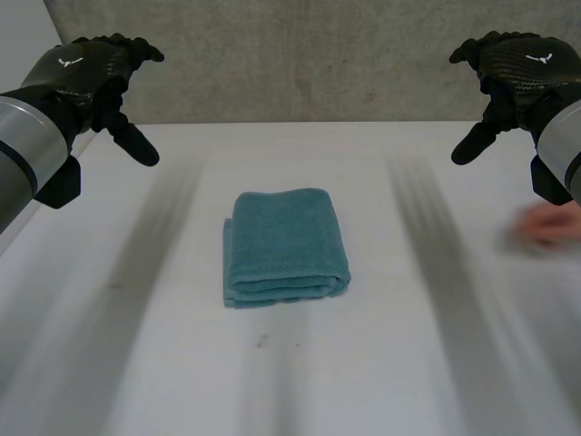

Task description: Fold the laundry

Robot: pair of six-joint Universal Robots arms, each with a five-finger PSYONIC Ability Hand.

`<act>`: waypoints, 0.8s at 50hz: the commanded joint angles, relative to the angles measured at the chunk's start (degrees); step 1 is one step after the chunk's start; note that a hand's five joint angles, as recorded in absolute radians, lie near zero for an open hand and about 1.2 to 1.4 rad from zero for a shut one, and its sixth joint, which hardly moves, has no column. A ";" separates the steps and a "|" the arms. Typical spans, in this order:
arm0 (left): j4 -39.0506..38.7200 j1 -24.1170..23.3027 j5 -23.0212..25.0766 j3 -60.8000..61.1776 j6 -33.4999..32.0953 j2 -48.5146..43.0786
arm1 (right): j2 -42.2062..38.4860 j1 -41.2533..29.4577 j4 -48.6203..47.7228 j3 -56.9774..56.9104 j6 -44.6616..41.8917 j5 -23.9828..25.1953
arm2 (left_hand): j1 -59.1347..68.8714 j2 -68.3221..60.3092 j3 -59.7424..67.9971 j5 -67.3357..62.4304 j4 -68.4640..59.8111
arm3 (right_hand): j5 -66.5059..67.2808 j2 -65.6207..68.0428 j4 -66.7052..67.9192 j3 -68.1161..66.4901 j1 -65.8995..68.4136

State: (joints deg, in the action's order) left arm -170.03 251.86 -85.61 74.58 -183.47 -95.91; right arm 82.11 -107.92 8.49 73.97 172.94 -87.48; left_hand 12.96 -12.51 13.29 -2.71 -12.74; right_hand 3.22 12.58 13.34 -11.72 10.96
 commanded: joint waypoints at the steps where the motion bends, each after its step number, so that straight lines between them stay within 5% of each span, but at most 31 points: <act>1: -0.91 -0.66 0.00 0.83 -0.05 0.02 | 0.16 -0.01 -0.41 0.64 -1.73 -0.06 | -1.57 1.11 -1.90 1.31 1.35 | -3.22 -2.58 -3.34 1.72 -0.96; 40: -5.04 -1.63 0.18 3.91 -0.14 2.13 | 2.53 -0.18 -2.08 2.84 -1.73 -0.06 | -1.07 0.61 -1.39 0.81 0.85 | -3.22 -2.58 -3.34 1.72 -0.96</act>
State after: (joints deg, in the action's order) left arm -174.79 250.41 -85.43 78.33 -183.63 -93.69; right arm 84.44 -108.10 6.43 76.73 171.12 -87.54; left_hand 12.96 -12.51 13.29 -2.70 -12.74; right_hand 3.22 12.58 13.34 -11.72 10.96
